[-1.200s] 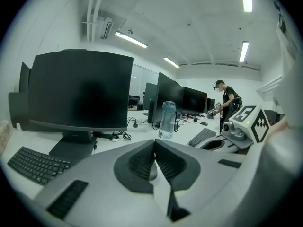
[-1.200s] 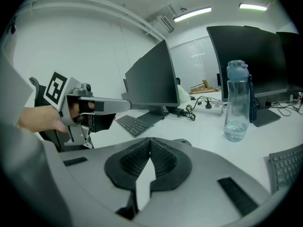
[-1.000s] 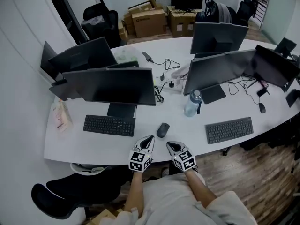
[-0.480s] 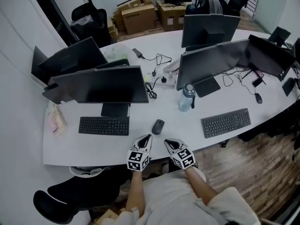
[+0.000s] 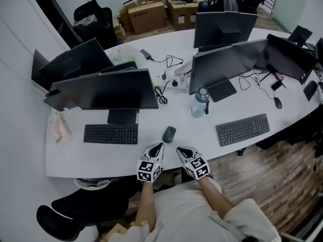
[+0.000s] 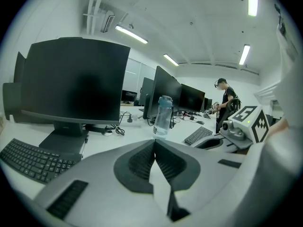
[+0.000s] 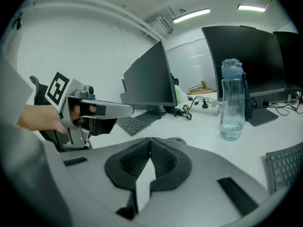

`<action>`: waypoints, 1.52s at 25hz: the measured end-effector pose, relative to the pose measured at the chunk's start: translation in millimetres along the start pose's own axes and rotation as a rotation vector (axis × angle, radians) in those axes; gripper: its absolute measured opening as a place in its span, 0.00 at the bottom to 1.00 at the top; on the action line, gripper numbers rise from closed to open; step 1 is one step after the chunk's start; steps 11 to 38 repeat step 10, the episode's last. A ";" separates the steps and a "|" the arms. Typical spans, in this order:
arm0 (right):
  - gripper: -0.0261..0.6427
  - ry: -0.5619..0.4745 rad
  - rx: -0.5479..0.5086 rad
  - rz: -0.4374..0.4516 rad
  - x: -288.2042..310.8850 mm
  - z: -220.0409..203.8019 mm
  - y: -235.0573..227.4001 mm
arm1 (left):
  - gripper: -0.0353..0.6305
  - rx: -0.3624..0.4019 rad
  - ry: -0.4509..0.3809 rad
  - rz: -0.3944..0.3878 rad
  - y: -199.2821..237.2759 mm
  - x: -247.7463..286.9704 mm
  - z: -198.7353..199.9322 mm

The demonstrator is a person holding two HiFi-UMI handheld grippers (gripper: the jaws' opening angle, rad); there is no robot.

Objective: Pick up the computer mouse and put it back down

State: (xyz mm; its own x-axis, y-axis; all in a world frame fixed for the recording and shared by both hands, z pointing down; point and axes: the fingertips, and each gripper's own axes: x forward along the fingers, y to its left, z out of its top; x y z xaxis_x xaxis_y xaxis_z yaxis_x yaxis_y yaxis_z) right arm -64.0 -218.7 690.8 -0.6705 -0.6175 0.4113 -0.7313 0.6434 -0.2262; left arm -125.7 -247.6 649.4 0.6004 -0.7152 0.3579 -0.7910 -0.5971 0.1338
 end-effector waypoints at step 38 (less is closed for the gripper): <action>0.05 0.010 -0.010 -0.006 3.7 -0.4 -3.0 | 0.09 0.001 0.000 0.014 6.4 0.9 -1.4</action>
